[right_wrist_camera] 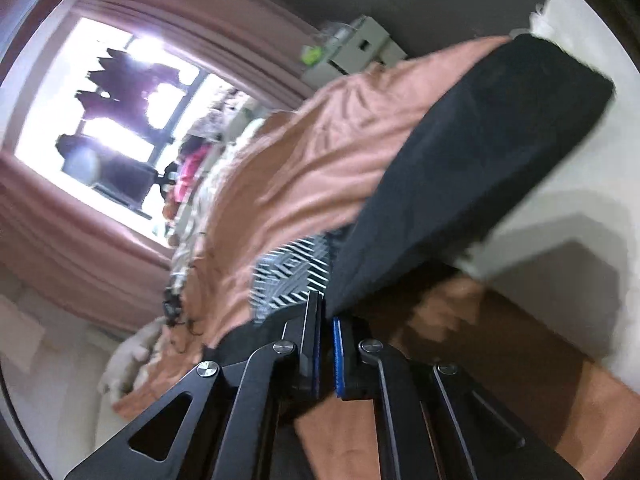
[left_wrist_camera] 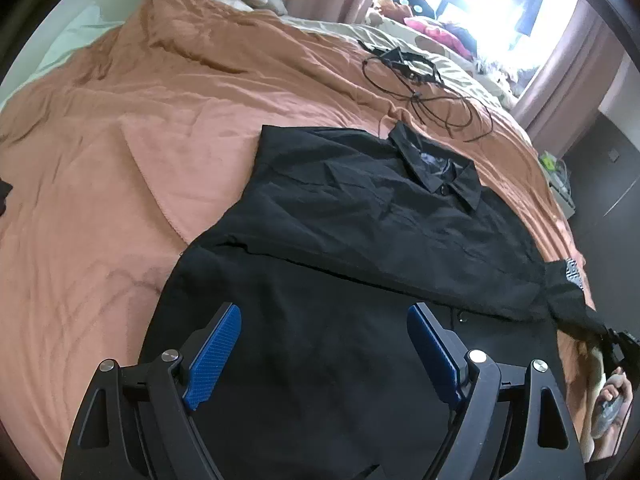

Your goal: Fold large clothes

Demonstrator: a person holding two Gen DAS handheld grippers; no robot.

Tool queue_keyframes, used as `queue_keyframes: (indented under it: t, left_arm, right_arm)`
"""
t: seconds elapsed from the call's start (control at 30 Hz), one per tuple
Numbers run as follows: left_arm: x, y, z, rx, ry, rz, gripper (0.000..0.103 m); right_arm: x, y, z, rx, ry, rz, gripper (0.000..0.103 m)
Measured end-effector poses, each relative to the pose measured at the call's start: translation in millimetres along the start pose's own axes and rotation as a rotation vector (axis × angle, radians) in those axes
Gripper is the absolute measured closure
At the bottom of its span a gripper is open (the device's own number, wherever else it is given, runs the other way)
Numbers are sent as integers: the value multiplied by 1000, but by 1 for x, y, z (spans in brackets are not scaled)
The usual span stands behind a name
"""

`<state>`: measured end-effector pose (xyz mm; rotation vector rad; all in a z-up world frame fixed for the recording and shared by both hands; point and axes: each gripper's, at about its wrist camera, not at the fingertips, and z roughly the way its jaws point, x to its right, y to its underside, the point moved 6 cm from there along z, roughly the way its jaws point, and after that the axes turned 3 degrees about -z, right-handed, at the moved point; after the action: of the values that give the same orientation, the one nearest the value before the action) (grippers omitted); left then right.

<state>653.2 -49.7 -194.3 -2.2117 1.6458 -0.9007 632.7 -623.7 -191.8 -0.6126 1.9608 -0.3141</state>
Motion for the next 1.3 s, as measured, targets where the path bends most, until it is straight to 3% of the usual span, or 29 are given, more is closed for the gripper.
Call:
queue_keyframes:
  t: [0.3, 0.53, 0.73, 1.03, 1.1, 1.17, 1.3]
  left_arm:
    - [-12, -7, -20, 26, 28, -43, 17]
    - [-23, -14, -32, 41, 61, -83, 17]
    - [-34, -19, -36, 41, 85, -121, 17]
    - [-46, -24, -35, 32, 108, -154, 17]
    - [-46, -24, -36, 32, 112, -157, 17]
    - [-45, -25, -37, 34, 128, -163, 17]
    - [-36, -24, -40, 38, 157, -145, 17]
  right_arm:
    - [-119, 33, -23, -7, -222, -161, 97]
    - [-193, 108, 7, -130, -319, -284, 97]
    - [-224, 171, 46, -240, -285, -400, 97]
    - [-203, 256, 115, -476, -112, -536, 96]
    - [-192, 264, 121, -540, -68, -512, 89]
    - [-186, 263, 120, -570, -73, -446, 55]
    - [-180, 245, 89, -488, -64, -436, 29]
